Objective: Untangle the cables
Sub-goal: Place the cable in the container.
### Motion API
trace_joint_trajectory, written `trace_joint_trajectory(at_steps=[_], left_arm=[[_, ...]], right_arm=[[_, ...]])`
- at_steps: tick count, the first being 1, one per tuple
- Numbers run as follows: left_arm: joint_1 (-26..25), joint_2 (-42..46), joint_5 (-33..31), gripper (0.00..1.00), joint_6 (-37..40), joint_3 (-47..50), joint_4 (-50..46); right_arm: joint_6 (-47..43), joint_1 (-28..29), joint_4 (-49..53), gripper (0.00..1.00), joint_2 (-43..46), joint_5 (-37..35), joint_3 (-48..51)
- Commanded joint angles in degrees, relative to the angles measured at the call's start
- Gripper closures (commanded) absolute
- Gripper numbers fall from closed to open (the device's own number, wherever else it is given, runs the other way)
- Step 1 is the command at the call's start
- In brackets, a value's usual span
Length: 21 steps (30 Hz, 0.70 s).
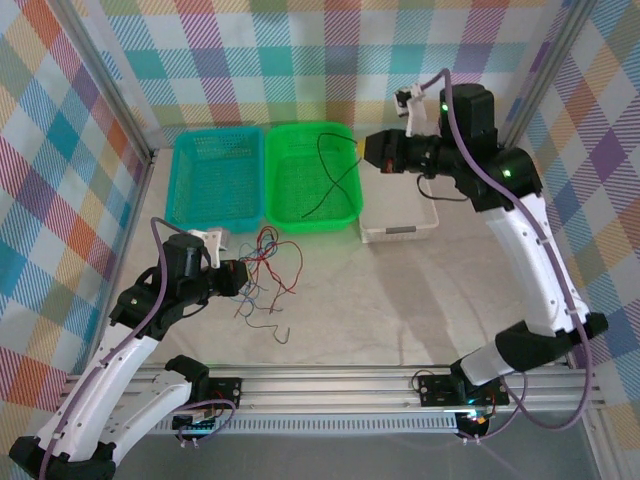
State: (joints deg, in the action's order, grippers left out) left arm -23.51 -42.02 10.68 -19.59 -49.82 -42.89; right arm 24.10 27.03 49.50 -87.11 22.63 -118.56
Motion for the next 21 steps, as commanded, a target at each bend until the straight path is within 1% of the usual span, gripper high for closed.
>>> trace_joint_trajectory(at_steps=[1, 8, 11, 16, 18, 21], left_arm=[[-0.49, 0.69, 0.00, 1.00, 1.54, 0.68, 2.38], [-0.49, 0.56, -0.06, 1.00, 1.65, 0.69, 2.44], [-0.49, 0.45, 0.13, 1.00, 1.56, 0.84, 2.54], [-0.49, 0.48, 0.13, 1.00, 1.51, 0.87, 2.63], [-0.49, 0.56, 0.13, 1.00, 1.50, 0.87, 2.64], [-0.51, 0.54, 0.17, 1.00, 1.56, 0.87, 2.73]], right_arm=[[-2.34, 0.40, 0.99, 1.00, -3.74, 0.26, -6.28], [-4.63, 0.64, 5.80, 1.00, -15.56, -0.79, -19.43], [-5.11, 0.74, 6.23, 1.00, -19.94, -1.32, -23.40], [-5.78, 0.84, 5.92, 1.00, -26.22, -2.57, -26.81], [-6.16, 0.84, 5.24, 1.00, -28.32, -4.36, -26.67], [-6.52, 0.97, 3.62, 1.00, -31.89, -4.55, -25.80]])
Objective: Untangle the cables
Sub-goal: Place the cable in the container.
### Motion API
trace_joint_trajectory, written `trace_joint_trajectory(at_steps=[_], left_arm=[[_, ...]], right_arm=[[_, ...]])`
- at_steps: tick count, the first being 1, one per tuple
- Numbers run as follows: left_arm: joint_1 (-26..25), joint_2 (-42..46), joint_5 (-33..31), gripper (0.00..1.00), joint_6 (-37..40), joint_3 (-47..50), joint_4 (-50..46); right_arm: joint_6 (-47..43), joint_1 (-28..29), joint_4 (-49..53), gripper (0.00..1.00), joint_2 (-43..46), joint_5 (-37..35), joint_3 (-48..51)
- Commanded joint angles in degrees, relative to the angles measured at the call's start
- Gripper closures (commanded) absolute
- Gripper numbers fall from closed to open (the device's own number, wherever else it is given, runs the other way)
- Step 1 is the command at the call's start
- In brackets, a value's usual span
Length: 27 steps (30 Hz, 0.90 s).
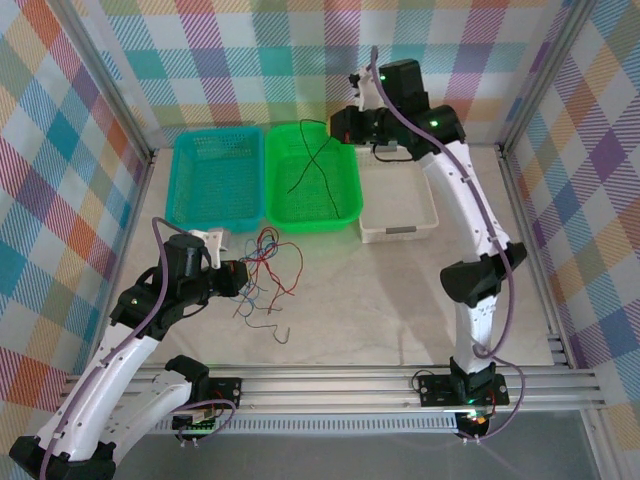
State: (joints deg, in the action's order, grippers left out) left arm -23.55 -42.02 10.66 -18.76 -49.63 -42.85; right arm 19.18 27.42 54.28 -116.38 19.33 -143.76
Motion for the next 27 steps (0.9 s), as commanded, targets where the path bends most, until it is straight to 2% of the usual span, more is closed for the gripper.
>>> trace_joint_trajectory(at_steps=[1, 5, 9, 13, 19, 23, 27], left_arm=[[-0.44, 0.54, 0.11, 1.00, 0.81, 0.67, 2.68], [-0.44, 0.50, 0.16, 1.00, 0.88, 0.75, 2.68], [-0.44, 0.62, 0.18, 1.00, 0.83, 0.69, 2.64], [-0.52, 0.71, 0.31, 1.00, 0.83, 0.67, 2.59], [-0.51, 0.63, 0.51, 1.00, 0.92, 0.71, 2.76], [-0.53, 0.71, 0.55, 1.00, 0.92, 0.67, 2.64], [-0.53, 0.88, 0.59, 1.00, 0.94, 0.84, 2.59]], right_arm=[[-1.53, 0.77, -1.72, 1.00, -3.86, -1.38, -0.34], [-1.91, 1.82, -3.00, 1.00, -7.87, -6.21, 0.91], [-1.96, 2.70, -3.26, 1.00, -10.90, -17.35, 3.57], [-0.82, 2.99, 0.05, 1.00, -14.94, -24.80, 2.25], [0.02, 3.32, 1.83, 1.00, -18.28, -25.08, 1.04], [-0.62, 3.52, 6.86, 1.00, -23.55, -25.25, -5.75], [-1.49, 4.08, 9.46, 0.94, -25.49, -24.39, -8.93]])
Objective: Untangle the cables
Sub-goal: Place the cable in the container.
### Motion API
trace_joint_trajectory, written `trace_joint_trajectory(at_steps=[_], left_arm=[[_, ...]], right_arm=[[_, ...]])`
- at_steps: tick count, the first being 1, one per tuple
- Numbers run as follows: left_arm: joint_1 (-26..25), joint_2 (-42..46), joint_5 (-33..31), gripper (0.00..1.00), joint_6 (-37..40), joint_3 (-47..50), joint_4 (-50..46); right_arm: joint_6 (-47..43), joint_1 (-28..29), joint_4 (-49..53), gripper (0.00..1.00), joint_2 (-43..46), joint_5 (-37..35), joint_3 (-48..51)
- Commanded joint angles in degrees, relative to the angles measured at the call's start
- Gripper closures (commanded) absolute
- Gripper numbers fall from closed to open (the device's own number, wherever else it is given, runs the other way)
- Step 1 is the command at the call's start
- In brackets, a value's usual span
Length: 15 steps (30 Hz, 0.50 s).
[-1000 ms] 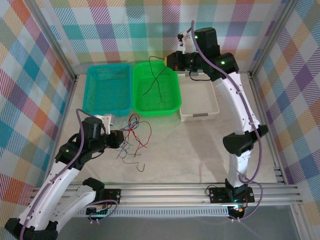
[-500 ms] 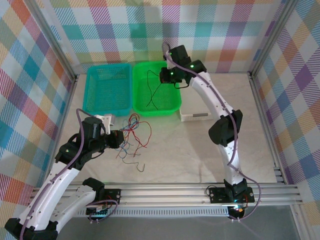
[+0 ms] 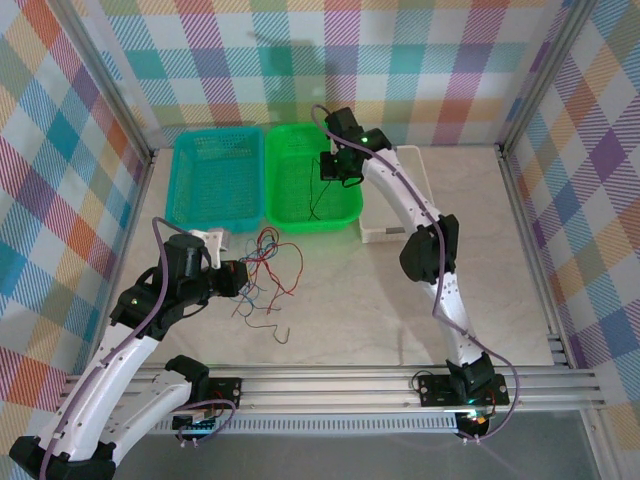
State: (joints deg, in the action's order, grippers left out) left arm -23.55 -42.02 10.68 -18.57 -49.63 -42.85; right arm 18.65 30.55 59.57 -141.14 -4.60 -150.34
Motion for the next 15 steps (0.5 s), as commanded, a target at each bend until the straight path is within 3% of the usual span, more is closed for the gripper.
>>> trace_joint_trajectory(at_steps=[1, 4, 10, 15], left_arm=[[-0.53, 0.91, 0.61, 1.00, 0.74, 0.83, 2.64], [-0.53, 0.65, 0.83, 1.00, 0.74, 0.84, 2.64], [-0.53, 0.23, 1.35, 1.00, 0.89, 0.79, 2.77], [-0.53, 0.12, 1.62, 1.00, 0.89, 0.83, 2.82]], right_arm=[[-1.34, 1.19, 4.15, 0.93, -0.51, -0.90, -2.26], [-1.86, 1.47, 3.87, 0.84, 0.59, -0.90, -2.24], [-2.02, 1.45, 3.03, 0.45, 6.12, 1.31, -2.22], [-1.64, 1.52, 2.59, 0.36, 15.35, 6.14, 1.07]])
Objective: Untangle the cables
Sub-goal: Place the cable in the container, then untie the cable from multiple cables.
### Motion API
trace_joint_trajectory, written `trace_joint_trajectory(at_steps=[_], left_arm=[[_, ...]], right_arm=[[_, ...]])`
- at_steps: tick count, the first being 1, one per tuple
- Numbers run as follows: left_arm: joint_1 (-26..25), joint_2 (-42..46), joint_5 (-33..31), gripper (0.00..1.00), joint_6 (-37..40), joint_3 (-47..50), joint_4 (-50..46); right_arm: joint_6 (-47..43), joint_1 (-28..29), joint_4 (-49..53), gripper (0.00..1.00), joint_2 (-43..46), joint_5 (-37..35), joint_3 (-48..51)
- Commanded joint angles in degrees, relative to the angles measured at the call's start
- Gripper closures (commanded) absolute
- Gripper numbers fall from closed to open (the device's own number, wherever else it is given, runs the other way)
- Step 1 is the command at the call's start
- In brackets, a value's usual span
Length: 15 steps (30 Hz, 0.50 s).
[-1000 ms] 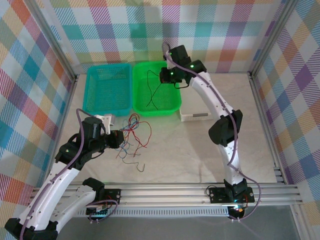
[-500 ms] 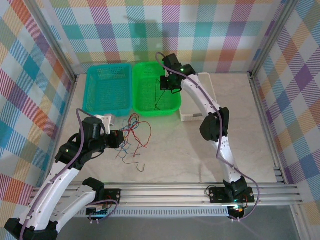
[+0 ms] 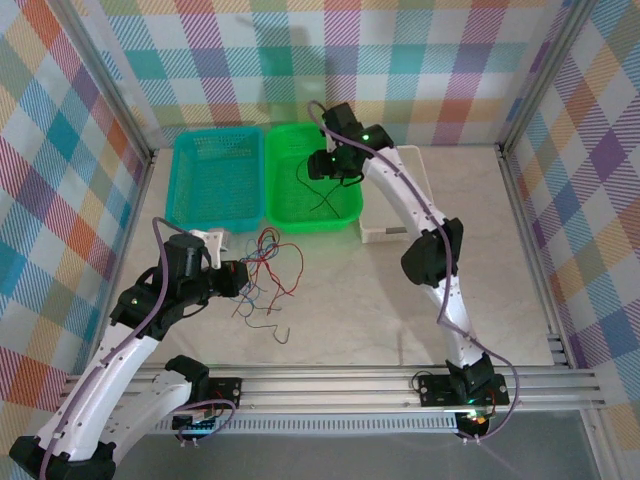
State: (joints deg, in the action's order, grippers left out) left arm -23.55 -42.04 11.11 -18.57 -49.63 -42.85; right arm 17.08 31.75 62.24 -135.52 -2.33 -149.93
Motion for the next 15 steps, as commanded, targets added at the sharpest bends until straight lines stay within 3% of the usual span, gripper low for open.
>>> trace_joint_trajectory(at_steps=[1, 6, 11, 15], left_arm=[[-0.53, 0.12, 1.06, 1.00, 0.67, 0.76, 2.86], [-0.62, -0.25, 4.11, 1.00, -3.22, -0.15, 3.54], [-1.03, 1.12, 8.57, 1.00, -9.12, -0.72, 6.61], [-3.28, 1.11, 11.91, 1.00, -13.56, -0.23, 10.55]], right_arm=[[0.21, 0.50, -1.12, 0.35, 12.24, 6.54, 3.70], [-0.20, 3.92, -14.50, 0.34, 31.85, 18.79, 32.43], [2.29, 4.91, -37.10, 0.35, 54.03, 26.02, 67.54], [4.00, 5.51, -48.02, 0.36, 61.60, 29.64, 84.08]])
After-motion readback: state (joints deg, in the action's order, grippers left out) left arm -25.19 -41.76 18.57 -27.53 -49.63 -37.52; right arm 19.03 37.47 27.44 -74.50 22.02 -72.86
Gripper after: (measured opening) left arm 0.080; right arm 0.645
